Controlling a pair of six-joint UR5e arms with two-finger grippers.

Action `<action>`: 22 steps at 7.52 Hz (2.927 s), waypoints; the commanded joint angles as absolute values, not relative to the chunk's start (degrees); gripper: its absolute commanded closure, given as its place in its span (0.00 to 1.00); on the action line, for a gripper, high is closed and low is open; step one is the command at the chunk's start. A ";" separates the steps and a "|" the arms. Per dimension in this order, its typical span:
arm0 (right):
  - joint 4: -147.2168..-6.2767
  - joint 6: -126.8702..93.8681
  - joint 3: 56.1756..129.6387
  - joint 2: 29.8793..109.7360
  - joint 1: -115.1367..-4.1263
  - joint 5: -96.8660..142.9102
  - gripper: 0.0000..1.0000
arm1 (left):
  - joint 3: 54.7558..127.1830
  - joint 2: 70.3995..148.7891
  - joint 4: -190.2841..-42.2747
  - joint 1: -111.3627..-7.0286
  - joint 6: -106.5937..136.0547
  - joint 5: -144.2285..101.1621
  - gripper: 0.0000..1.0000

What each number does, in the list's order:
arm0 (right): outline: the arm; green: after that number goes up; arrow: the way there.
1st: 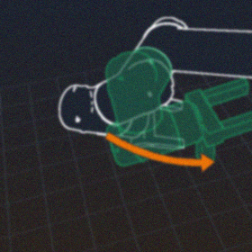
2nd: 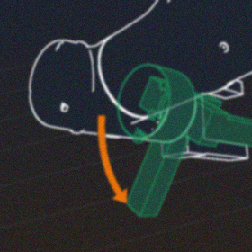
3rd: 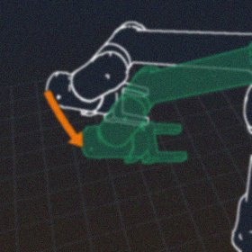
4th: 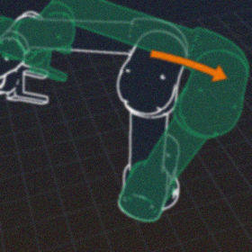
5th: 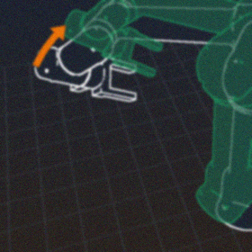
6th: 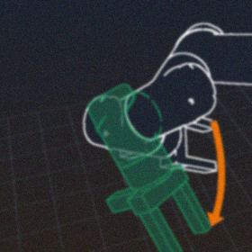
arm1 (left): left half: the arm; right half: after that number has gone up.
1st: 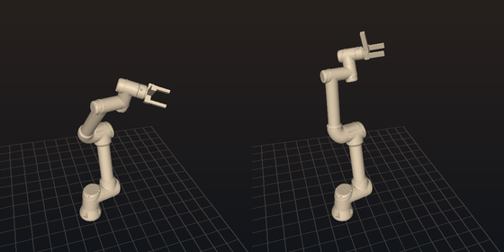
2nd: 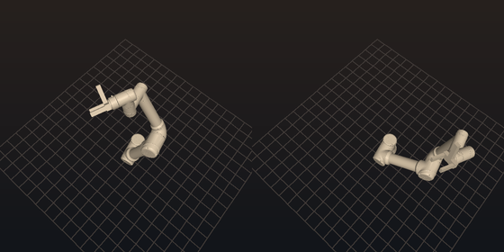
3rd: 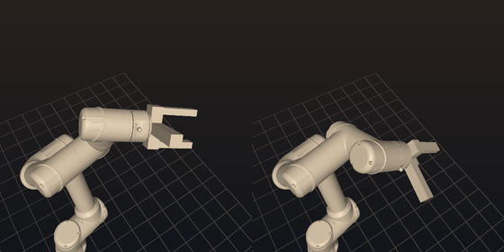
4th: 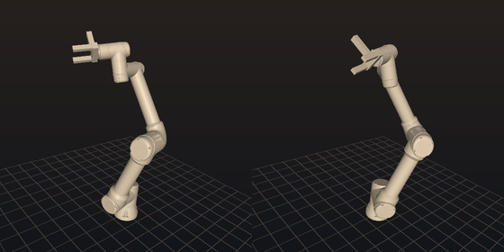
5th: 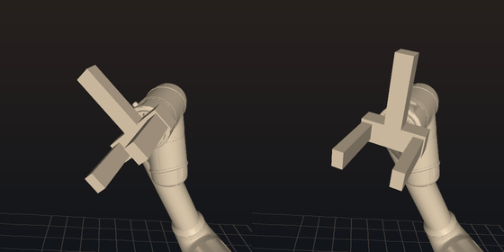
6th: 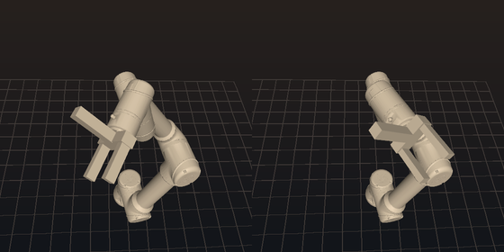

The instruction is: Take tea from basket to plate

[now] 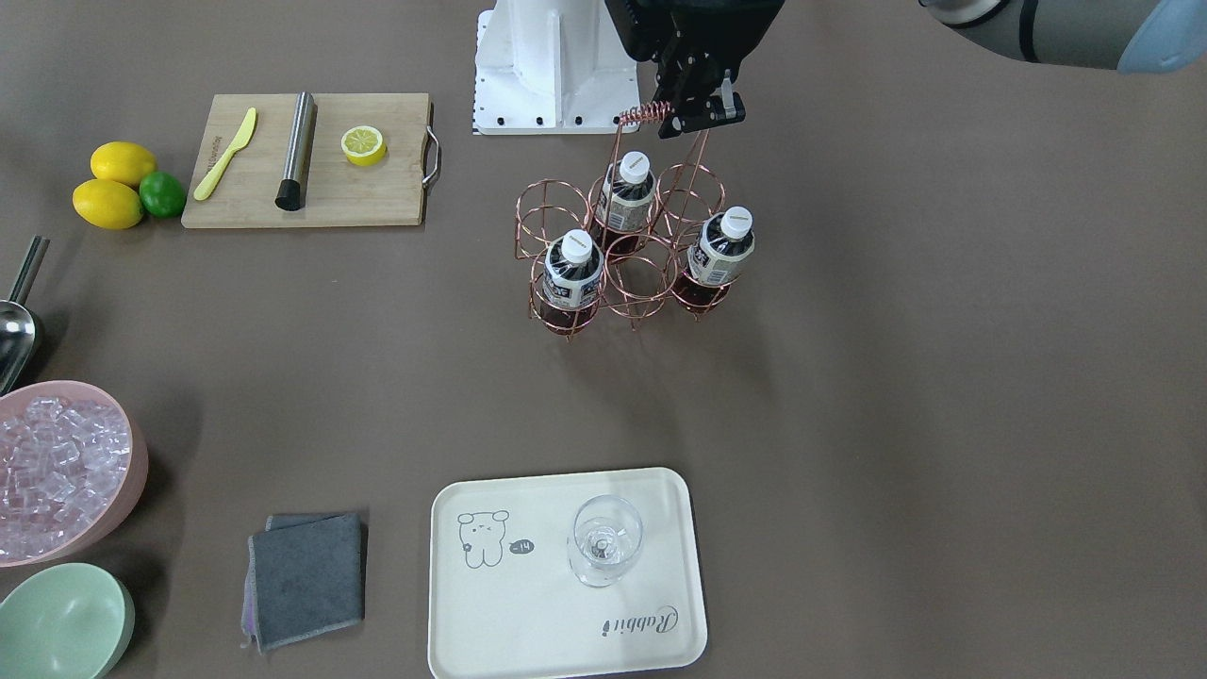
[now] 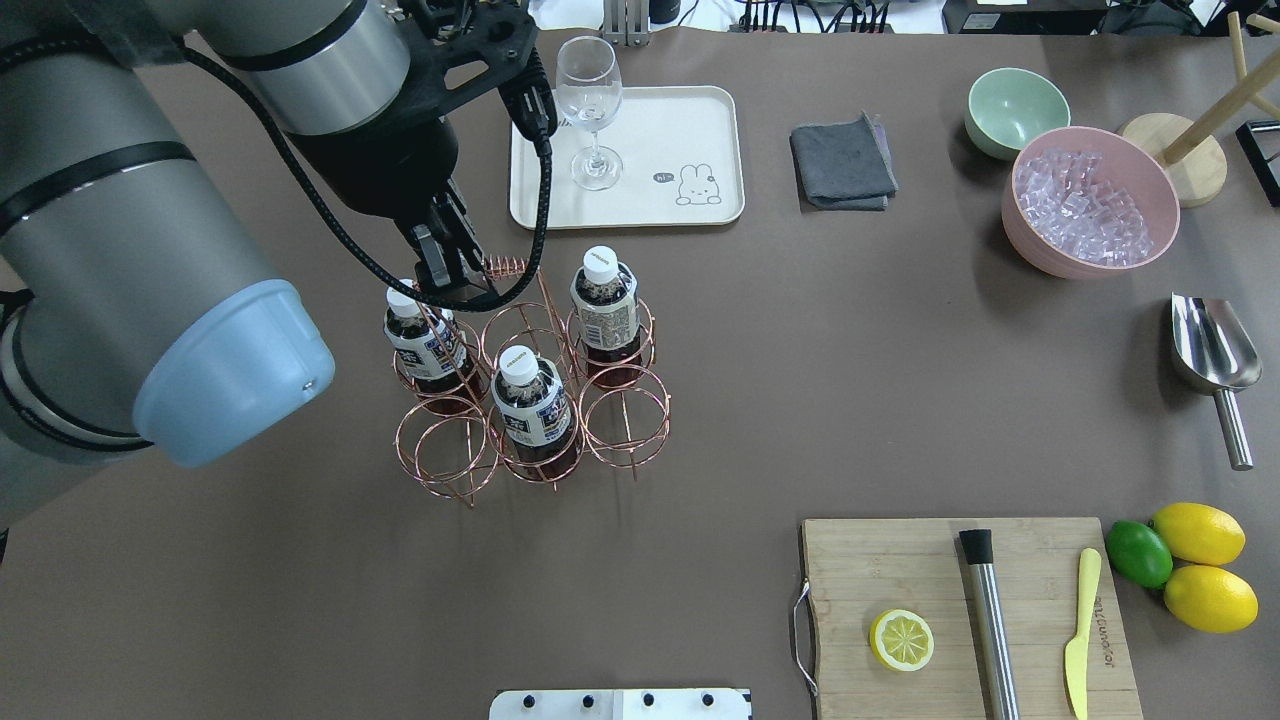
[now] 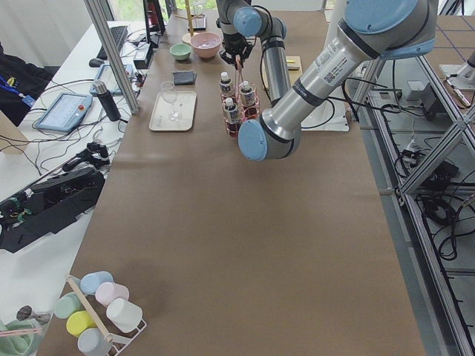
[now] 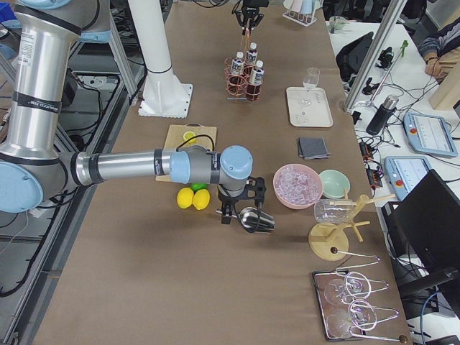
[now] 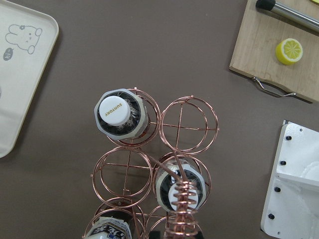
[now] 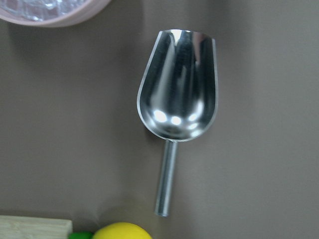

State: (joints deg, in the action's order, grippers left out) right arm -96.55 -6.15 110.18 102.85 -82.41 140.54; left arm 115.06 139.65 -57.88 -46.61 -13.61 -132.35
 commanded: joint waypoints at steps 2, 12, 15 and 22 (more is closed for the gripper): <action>-97.03 -28.90 113.12 90.11 -66.39 140.19 0.00 | 109.70 140.53 -64.33 -45.97 -13.54 -131.92 1.00; -98.53 -81.39 106.54 56.38 -48.44 144.32 0.00 | 107.93 139.83 -67.94 -44.82 -13.62 -131.92 1.00; -98.00 -89.78 98.21 46.88 -46.33 143.09 0.00 | 108.28 139.04 -68.03 -44.82 -13.62 -131.92 1.00; -93.16 -91.14 85.25 38.32 -43.78 139.57 0.30 | 108.10 138.69 -69.35 -44.74 -13.27 -131.40 1.00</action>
State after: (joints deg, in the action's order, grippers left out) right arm -93.63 -91.03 85.40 38.30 -44.77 139.76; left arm 108.03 138.89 -69.15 -44.78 -13.57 -131.71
